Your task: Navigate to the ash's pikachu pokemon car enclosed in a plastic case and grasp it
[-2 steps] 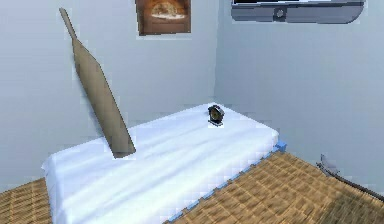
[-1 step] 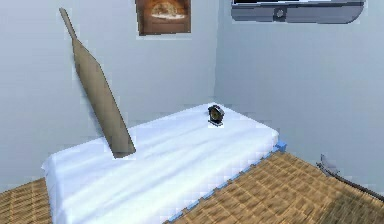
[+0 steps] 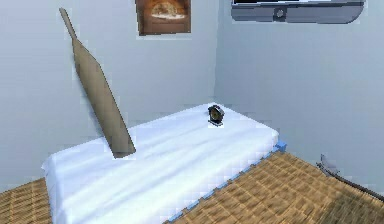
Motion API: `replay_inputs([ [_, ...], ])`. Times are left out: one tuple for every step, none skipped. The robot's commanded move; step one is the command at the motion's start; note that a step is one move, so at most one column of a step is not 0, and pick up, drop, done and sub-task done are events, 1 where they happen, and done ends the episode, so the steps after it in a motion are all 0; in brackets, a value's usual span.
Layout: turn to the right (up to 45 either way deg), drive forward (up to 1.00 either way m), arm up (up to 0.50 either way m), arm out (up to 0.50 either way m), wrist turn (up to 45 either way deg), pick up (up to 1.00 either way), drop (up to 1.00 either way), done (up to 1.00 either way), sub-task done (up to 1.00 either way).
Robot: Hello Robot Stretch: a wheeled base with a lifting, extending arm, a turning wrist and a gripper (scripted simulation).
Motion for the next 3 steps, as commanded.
replay_inputs([
  [0.0, 0.00, 0.00, 0.00, 0.0, 1.00, 0.00, 0.00, 0.00],
  [0.0, 0.00, 0.10, 0.00, 0.0, 0.00, 0.00, 0.00, 0.00],
  [0.0, 0.00, 0.00, 0.00, 0.0, 0.00, 0.00, 1.00, 0.00],
])
